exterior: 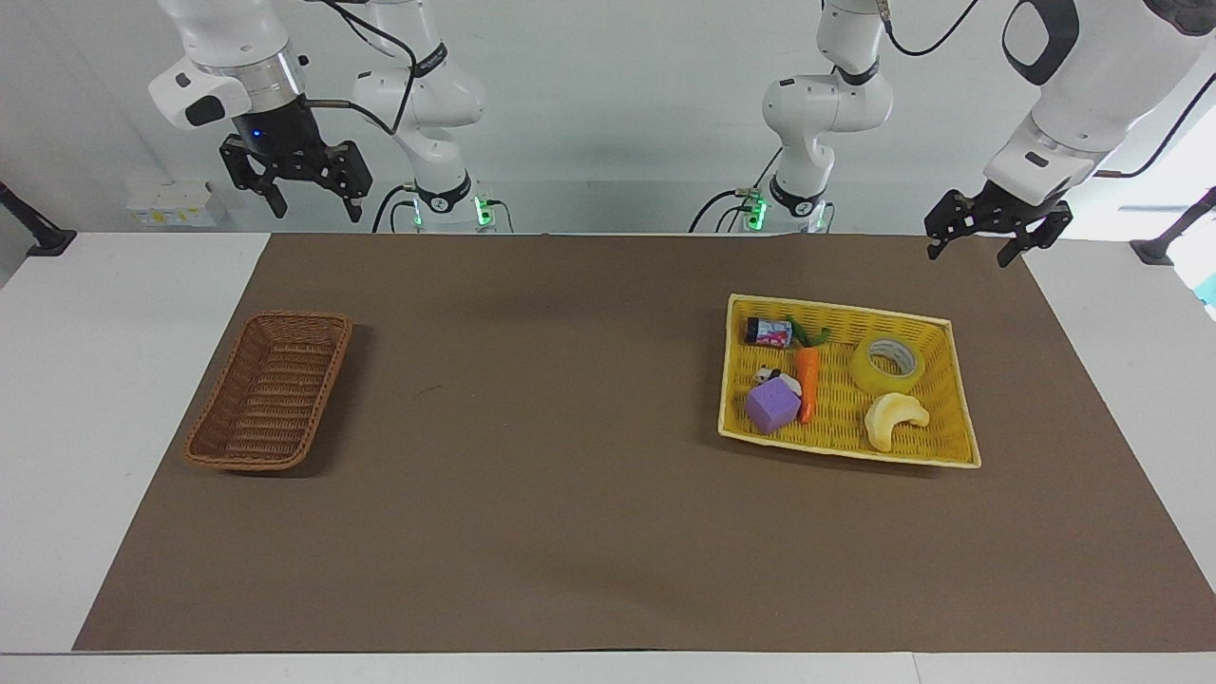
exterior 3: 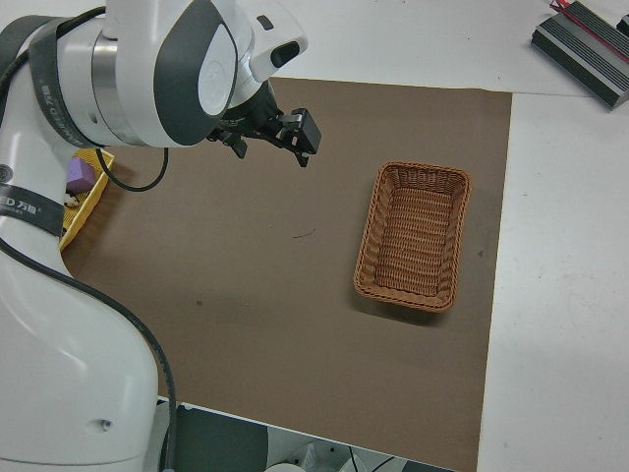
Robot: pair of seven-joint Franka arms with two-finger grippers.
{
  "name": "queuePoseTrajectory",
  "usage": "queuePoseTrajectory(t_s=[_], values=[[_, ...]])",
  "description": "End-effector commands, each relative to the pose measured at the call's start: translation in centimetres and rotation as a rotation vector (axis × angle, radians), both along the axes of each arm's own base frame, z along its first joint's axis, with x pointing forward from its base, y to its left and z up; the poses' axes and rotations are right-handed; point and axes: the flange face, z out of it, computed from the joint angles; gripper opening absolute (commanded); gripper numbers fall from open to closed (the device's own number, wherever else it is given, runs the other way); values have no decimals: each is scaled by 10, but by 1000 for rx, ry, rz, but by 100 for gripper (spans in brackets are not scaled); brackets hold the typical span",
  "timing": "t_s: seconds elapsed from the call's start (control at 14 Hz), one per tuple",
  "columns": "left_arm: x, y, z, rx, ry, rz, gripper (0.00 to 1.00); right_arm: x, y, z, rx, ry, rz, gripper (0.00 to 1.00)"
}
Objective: Move tape to another basket
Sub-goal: 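Reach the left gripper into the yellow basket and grasp the tape roll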
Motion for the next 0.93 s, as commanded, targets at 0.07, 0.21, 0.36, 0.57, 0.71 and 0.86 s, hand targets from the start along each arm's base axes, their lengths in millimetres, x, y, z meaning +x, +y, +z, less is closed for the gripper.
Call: queuePoseTrajectory(t_s=[0.07,0.21,0.36,0.57,0.71,0.86], values=[[-14,19,-39,-15,-43,-26,100,-3,-4,-1,10,3,14,100],[-14,24,-59,-14,-52,-16,100,-3,-4,-2,10,4,14,100],[-15,24,-79,-14,-52,-15,100,-2,-3,-2,10,3,15,100],[-20,24,-117,-13,-55,-13,100,-2,-4,-2,10,3,12,100],[-24,24,-136,-12,-66,-11,100,-2,-4,-2,10,3,12,100],[-23,22,-145,-12,-60,-15,100,-2,-3,-2,10,3,14,100]])
